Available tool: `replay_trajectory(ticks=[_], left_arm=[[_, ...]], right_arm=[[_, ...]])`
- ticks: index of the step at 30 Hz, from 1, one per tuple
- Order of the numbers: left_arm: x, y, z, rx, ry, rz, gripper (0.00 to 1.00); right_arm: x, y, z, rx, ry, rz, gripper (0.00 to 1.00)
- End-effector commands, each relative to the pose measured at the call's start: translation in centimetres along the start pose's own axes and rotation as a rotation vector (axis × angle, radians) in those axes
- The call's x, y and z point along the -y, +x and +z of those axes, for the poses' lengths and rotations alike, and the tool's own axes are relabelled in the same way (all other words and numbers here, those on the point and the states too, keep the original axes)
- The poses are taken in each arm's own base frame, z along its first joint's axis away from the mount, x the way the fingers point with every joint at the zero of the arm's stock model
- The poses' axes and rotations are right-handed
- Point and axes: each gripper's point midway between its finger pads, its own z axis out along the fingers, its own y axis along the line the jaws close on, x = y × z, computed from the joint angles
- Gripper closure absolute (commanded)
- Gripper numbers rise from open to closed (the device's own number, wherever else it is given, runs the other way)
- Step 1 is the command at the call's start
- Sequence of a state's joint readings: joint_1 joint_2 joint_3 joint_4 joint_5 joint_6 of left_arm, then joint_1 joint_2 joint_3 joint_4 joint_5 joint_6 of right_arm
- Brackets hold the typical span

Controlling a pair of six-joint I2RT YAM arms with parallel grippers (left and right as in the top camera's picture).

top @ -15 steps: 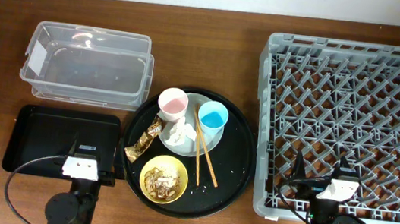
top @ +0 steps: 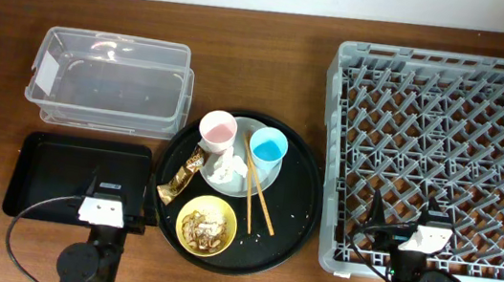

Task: Sort waste into correct bins and load items into the dishwasher rack
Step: 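Reach the left gripper to the gold coffee wrapper on the plate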

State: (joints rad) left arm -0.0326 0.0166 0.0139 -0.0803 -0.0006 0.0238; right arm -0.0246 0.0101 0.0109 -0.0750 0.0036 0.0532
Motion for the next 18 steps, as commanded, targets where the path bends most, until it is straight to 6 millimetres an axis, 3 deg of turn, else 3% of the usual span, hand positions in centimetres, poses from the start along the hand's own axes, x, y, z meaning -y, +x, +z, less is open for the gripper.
replay_trajectory(ticks=[1,10,12,15,16,18], left_arm=[[0.0,0.1,0.0,0.001,0.0,0.019,0.01],[0.3,0.0,0.0,0.007,0.018,0.018,0.01],[1.8,-0.5,-0.1,0.026,0.105,0.016,0.01],[6.5,-1.1,-1.5,0.021,0.387,-0.025,0.01],[7.0,-1.8,-2.1,-0.007,0.422,-0.126,0.01],[7.4,-5.0,-4.4,-0.053,0.447,-0.161,0.01]], right_arm=[[0.1,0.3,0.0,-0.006,0.006,0.007,0.02],[0.1,0.3,0.0,-0.006,0.006,0.007,0.02],[0.1,0.3,0.0,-0.006,0.006,0.007,0.01],[0.1,0.3,0.0,-0.006,0.006,0.007,0.02],[0.1,0.3,0.0,-0.006,0.006,0.007,0.02],[0.1,0.3,0.0,-0.006,0.006,0.007,0.02]])
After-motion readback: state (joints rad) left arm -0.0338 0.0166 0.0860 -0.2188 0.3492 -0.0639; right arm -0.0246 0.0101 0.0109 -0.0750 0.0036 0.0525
